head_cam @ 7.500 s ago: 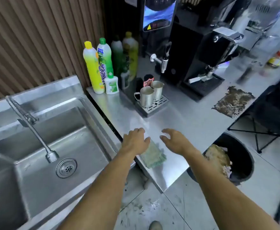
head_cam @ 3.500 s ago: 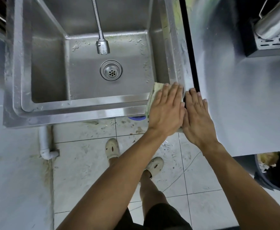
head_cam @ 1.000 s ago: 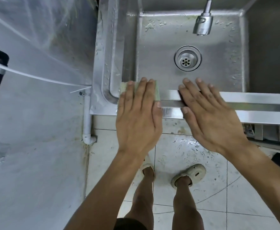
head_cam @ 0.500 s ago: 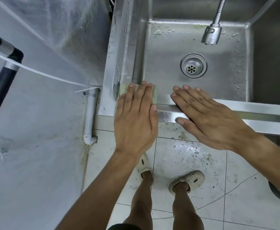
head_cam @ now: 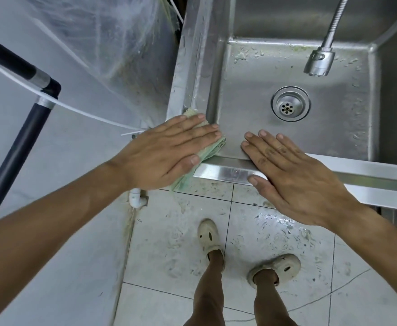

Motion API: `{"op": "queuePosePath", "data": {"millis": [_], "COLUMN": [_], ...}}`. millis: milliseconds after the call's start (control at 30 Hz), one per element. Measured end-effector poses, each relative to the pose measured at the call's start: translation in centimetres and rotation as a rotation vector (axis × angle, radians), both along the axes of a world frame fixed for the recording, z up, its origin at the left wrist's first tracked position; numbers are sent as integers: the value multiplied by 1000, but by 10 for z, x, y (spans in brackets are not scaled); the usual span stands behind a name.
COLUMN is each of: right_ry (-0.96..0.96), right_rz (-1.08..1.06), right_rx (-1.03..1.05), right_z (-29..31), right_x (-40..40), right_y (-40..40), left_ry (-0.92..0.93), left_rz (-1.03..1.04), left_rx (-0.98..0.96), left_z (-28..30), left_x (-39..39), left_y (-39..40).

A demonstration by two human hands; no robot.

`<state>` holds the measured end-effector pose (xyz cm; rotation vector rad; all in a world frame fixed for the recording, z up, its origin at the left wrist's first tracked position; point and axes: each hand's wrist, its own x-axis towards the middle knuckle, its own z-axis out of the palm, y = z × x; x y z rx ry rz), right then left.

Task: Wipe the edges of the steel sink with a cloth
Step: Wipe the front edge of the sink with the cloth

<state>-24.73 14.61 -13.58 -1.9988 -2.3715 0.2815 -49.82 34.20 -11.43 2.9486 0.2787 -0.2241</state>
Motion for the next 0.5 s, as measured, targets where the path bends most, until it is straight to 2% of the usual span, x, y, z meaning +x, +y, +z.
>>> {"op": "queuePosePath", "data": {"millis": [100,233,300,400,500], "right_ry": [-4,14,18,19,22], "right_rz": [-16,1,7,-20,-50], "right_rx": [4,-44,-44,-1,36], "right_z": [1,1,0,-1,0], "right_x": [-8,-19,-22,-25,-34], "right_y": [5,27,33,30,25], "left_ry": [-67,-173,-158,-130,-130], "left_rz": [154,621,762,774,697], "left_rx": [-38,-82,-71,-61,-89], "left_z": [-2,-8,-8,-6,-7], "left_x": [8,15,19,21,19], "left_y": [-3,-48,-76,-91,-56]}}
